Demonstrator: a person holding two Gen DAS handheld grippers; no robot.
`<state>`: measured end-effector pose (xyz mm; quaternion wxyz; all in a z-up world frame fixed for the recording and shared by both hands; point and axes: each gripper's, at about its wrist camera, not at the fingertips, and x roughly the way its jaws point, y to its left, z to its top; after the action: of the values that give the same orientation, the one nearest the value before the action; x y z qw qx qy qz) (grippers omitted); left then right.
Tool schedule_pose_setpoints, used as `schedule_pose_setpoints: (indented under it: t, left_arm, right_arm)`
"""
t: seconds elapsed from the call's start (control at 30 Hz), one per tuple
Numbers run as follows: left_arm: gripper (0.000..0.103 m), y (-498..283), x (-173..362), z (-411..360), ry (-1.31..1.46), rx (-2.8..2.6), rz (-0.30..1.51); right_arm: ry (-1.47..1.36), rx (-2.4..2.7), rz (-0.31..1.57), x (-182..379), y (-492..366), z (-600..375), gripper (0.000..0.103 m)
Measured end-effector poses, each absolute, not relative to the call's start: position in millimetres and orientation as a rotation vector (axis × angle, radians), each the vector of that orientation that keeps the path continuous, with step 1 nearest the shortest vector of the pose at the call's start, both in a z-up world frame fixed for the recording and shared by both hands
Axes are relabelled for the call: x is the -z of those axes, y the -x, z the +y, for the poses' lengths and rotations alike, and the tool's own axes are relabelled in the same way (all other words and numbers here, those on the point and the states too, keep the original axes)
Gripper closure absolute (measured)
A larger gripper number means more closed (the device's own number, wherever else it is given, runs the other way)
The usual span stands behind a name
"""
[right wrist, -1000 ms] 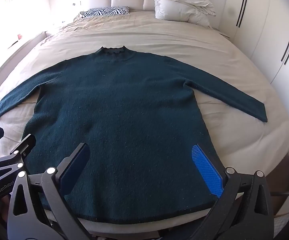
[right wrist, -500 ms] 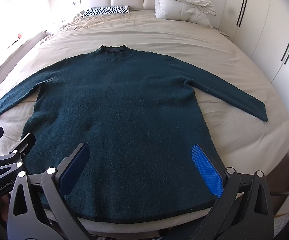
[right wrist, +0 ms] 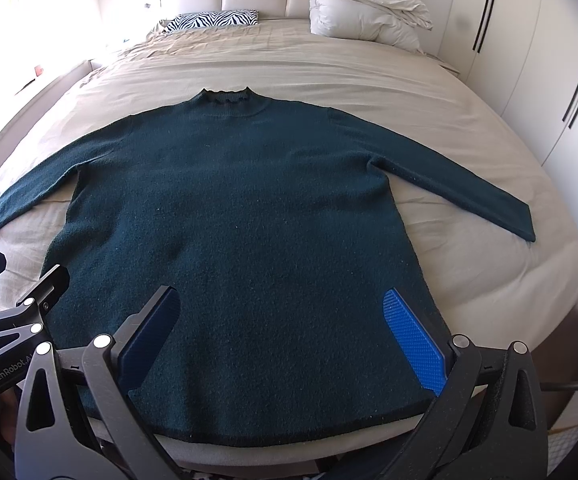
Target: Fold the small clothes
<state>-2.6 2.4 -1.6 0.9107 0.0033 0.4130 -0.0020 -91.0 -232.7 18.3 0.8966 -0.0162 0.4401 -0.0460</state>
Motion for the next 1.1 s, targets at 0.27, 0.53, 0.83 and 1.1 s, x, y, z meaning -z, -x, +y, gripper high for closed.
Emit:
schedule_pose_setpoints:
  t: [0.27, 0.53, 0.83, 1.1]
  left_arm:
    - [0.000, 2.0, 1.5, 1.9, -0.006, 0.003, 0.852]
    - [0.000, 2.1, 1.6, 2.1, -0.005, 0.004, 0.853]
    - [0.000, 2.2, 1.7, 2.2, -0.004, 0.005, 0.854]
    - [0.000, 3.6, 4.9, -0.7, -0.001, 0.005, 0.855]
  right_arm:
    - [0.035, 0.094, 0.913, -18.0, 91.4, -233.2, 0.000]
    - [0.039, 0.096, 0.918, -15.4, 91.4, -234.6, 0.000]
    - [0.042, 0.097, 0.923, -15.4, 90.9, -233.1, 0.000]
    - [0.042, 0.097, 0.924, -14.7, 90.9, -232.8, 0.000]
